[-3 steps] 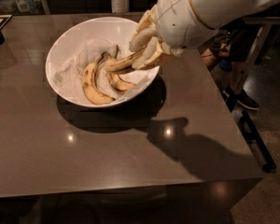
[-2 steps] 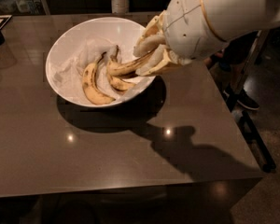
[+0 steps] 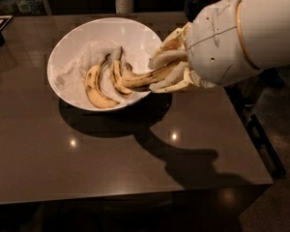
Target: Pick banana from white bowl
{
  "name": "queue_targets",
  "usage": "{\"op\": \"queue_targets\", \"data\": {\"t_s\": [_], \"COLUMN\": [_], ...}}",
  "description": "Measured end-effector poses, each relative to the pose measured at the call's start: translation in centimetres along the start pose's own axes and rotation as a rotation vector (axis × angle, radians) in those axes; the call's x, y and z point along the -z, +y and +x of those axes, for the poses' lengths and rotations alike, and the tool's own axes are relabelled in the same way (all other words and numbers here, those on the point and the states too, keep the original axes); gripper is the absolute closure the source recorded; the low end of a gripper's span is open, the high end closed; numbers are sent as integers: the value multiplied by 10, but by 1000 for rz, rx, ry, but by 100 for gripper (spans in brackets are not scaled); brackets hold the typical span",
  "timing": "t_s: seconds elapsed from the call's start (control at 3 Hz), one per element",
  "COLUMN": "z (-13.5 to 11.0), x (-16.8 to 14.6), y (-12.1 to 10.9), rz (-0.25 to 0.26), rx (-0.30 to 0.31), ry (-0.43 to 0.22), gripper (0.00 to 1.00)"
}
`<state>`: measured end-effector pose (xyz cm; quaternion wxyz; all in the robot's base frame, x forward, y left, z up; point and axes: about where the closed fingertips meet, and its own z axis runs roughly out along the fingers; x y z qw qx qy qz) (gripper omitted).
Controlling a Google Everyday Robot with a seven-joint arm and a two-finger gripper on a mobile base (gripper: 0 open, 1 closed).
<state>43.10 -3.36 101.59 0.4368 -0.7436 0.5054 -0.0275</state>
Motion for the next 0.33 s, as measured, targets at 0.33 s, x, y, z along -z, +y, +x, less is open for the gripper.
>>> {"op": "queue_targets", "data": {"t_s": [0.33], "z": [-5], "x": [12], "y": [11], "rz": [34], "rx": [-5], "ry": [14], "gripper": [100]}}
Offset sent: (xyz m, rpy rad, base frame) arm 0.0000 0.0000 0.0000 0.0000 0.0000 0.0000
